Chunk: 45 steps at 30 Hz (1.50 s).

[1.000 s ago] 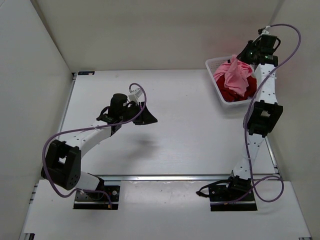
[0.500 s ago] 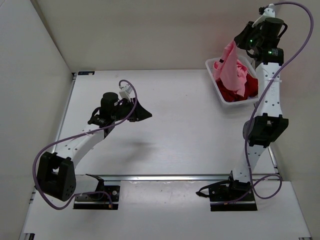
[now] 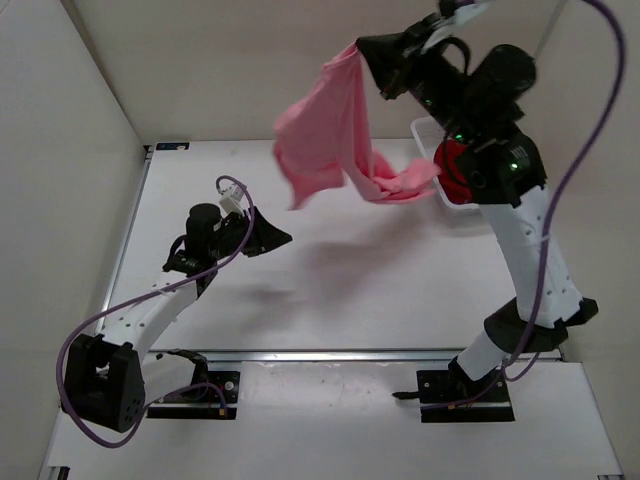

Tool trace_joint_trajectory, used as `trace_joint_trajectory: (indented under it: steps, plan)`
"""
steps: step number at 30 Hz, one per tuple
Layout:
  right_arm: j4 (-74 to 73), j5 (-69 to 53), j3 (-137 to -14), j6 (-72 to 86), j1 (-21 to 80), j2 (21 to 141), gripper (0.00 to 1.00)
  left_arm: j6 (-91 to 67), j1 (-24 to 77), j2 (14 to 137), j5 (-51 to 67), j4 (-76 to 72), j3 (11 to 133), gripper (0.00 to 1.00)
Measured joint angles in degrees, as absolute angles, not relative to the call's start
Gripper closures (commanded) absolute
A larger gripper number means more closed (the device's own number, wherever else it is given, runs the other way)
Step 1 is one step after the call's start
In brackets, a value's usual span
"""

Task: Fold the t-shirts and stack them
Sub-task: Move the tshirt to the center of the board, then flatten out the tshirt

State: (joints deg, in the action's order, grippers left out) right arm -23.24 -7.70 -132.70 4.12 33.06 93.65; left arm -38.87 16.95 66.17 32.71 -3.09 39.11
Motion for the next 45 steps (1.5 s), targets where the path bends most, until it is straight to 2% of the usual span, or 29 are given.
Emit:
trace_joint_trajectory:
  steps: [2,5,7,9,12,14,16,19,22,27,29,30,31,32,34,36,38,40,42,45]
  plan:
    - [-20.8,-6.8,-133.9,3.4,33.6,91.1,1.00,-39.8,16.9,64.6,32.1,-3.8,37.8,0.47]
    - [-17.8,-6.9,-133.5,5.1,29.2,88.2,1.00,-41.3,16.5,61.8,31.0,-4.7,34.7,0.47]
    - [-15.5,-8.5,-128.9,8.1,24.5,86.3,1.00,-42.1,16.2,60.3,30.3,-5.0,32.8,0.45]
    - [-9.9,-10.8,-115.3,12.0,20.2,81.4,0.99,-43.0,15.4,59.4,29.5,-5.4,30.8,0.44]
    - [-1.3,-12.9,-88.1,18.3,15.6,73.0,1.00,-44.0,14.3,60.1,28.3,-5.7,29.5,0.45]
    - [4.1,-14.4,-68.9,24.0,12.6,70.1,1.00,-44.5,13.8,62.4,27.2,-7.0,29.6,0.46]
    - [6.0,-14.9,-55.1,28.2,10.3,70.0,1.00,-44.9,14.1,65.8,26.1,-8.3,30.0,0.46]
    - [5.4,-14.7,-38.4,34.2,6.7,69.8,1.00,-45.5,14.8,73.3,24.2,-9.3,32.7,0.46]
    - [5.1,-12.8,-29.9,38.0,5.4,67.7,1.00,-46.5,14.9,82.7,22.7,-11.2,37.9,0.49]
    - [6.4,-9.5,-27.9,39.5,6.8,62.0,1.00,-47.9,16.7,98.5,20.5,-12.5,51.7,0.48]
    - [6.5,-8.3,-27.8,39.6,6.2,60.6,0.89,-47.1,18.7,102.7,19.7,-11.2,57.6,0.45]
    - [6.2,-7.6,-27.7,39.6,5.3,60.1,0.76,-46.4,19.7,104.0,19.4,-10.1,60.4,0.44]
    - [5.9,-7.0,-27.7,39.5,4.6,59.8,0.57,-45.9,20.5,104.7,19.2,-9.1,62.4,0.43]
    - [5.0,-6.1,-27.8,39.1,3.7,59.5,0.51,-45.1,21.2,104.8,18.8,-8.1,63.9,0.41]
    - [2.2,-3.4,-29.0,36.9,3.5,59.1,0.46,-43.4,22.4,103.1,18.1,-6.6,64.4,0.37]
    - [-0.9,0.6,-31.7,34.3,6.3,59.0,0.46,-42.2,22.2,98.1,17.1,-6.0,59.5,0.35]
    - [-1.4,3.2,-34.3,31.6,11.2,58.4,0.65,-41.7,20.6,91.5,16.4,-4.3,52.2,0.30]
    - [-1.1,4.4,-35.8,30.0,16.2,58.3,0.75,-41.1,16.9,83.7,15.4,-0.6,44.3,0.23]
    - [-0.3,4.2,-36.8,28.6,21.2,60.5,0.80,-39.9,12.6,78.0,12.8,3.7,39.4,0.17]
    - [0.5,2.8,-36.5,28.3,25.1,65.9,0.77,-39.0,10.1,74.1,10.7,8.2,35.8,0.15]
